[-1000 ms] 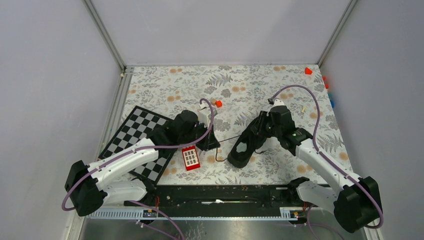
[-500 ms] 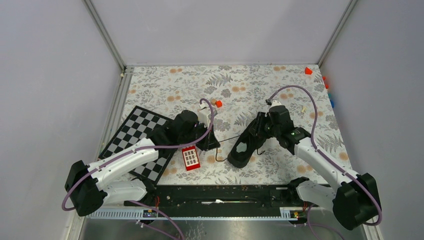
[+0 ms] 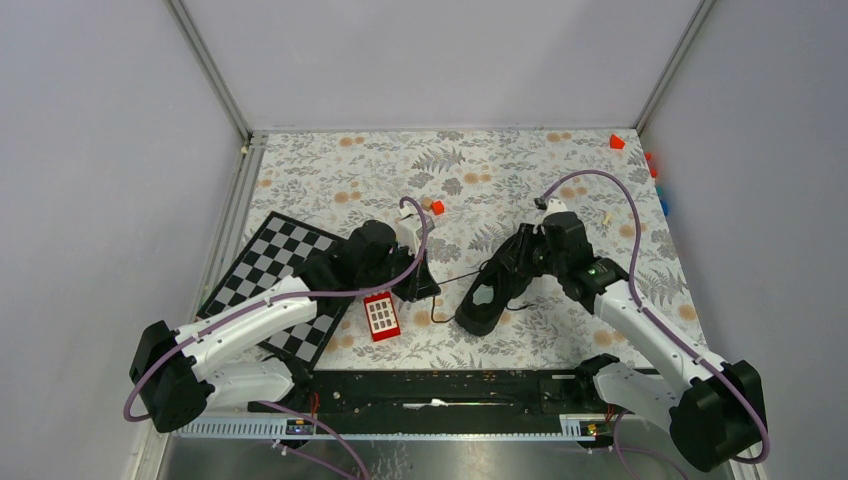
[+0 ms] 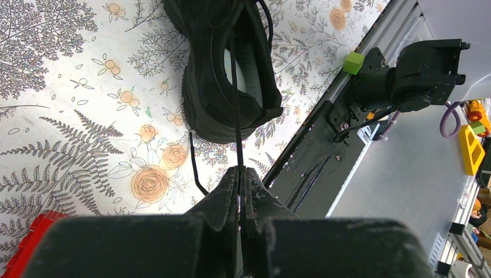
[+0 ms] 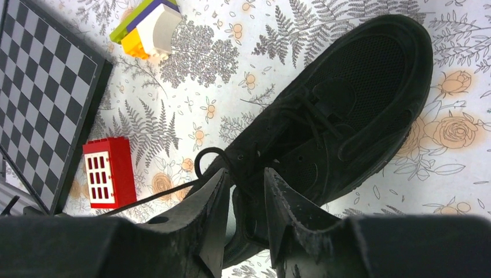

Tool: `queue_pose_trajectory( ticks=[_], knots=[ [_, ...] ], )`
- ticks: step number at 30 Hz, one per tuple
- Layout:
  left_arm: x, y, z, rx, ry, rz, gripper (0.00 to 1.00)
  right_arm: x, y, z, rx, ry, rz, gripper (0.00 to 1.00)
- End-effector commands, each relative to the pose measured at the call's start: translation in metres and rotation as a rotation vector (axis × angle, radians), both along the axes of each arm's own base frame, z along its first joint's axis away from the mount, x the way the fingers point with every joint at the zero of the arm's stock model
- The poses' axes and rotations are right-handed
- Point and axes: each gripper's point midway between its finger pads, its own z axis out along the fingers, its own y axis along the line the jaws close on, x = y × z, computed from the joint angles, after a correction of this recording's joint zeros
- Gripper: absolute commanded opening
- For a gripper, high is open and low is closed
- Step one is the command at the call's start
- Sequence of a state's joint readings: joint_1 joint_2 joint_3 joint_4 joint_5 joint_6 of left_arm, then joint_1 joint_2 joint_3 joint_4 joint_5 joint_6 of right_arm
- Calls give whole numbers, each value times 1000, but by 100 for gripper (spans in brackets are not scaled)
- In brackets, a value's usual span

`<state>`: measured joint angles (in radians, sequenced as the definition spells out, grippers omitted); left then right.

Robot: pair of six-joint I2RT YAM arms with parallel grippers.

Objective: Tie the shoes
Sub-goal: Cross the shoelace with the shoelace.

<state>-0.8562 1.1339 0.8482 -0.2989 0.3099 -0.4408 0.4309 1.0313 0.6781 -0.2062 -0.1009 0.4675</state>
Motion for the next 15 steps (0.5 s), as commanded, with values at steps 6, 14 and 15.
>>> queue_pose_trajectory(
  ticks=[6,14,15],
  knots=[
    [3,-5,14,-33,-46,-13,0,-11,-1,24,-9,-28,67,33],
    [3,-6,16,-38,-45,-15,0,-26,4,10,-2,47,123,37],
    [3,-6,16,-39,-45,-14,0,-27,5,9,4,49,125,37]
  ],
)
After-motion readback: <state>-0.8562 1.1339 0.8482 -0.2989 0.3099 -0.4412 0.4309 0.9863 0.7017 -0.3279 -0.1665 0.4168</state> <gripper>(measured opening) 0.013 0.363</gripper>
